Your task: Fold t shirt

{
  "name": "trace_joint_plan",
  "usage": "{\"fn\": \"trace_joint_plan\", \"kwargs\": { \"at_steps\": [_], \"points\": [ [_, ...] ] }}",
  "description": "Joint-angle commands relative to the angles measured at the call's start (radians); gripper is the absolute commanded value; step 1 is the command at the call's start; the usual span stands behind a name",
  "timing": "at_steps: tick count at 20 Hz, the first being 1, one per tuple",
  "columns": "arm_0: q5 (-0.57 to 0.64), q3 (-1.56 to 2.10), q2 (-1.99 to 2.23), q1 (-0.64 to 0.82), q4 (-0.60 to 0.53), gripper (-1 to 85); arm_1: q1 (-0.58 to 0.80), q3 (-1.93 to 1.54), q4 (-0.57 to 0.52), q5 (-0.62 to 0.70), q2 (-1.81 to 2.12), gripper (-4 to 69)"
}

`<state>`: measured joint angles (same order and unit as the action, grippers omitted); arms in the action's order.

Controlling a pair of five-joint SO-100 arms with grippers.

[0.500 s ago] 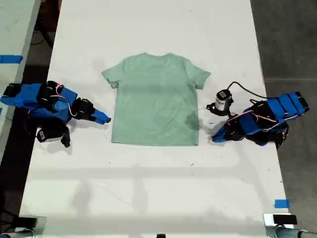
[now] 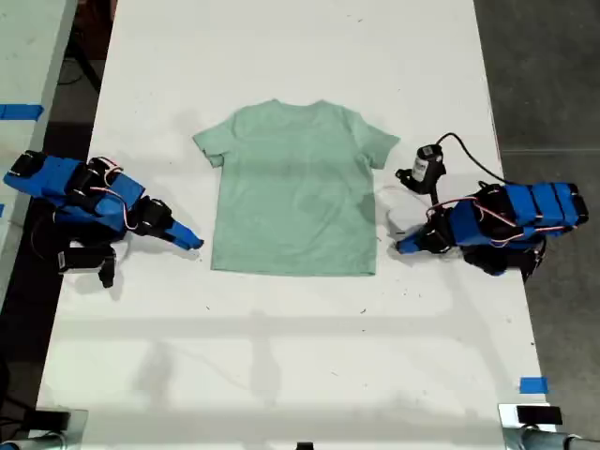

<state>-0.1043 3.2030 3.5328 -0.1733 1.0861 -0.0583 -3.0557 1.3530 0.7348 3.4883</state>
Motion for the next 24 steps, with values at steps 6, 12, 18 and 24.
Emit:
{"fn": "trace_joint_plan", "kwargs": {
  "at_steps": [6, 12, 18, 24],
  "points": [
    [-0.018, 0.015, 0.005, 0.069, -0.023, 0.4, -0.041, -0.040, -0.040, -0.830, 0.014, 1.7],
    [-0.014, 0.014, 0.005, 0.167, -0.084, -0.1, 0.166, 0.443, -0.005, -0.508, -0.331, 1.1],
    [-0.011, 0.012, 0.005, 0.169, -0.120, 0.9, 0.647, 1.252, 0.247, -0.186, -1.302, 40.6],
    [-0.015, 0.005, 0.005, 0.149, -0.143, 0.9, 0.960, 1.443, 0.058, -0.097, -1.822, 36.3]
  ]
}}
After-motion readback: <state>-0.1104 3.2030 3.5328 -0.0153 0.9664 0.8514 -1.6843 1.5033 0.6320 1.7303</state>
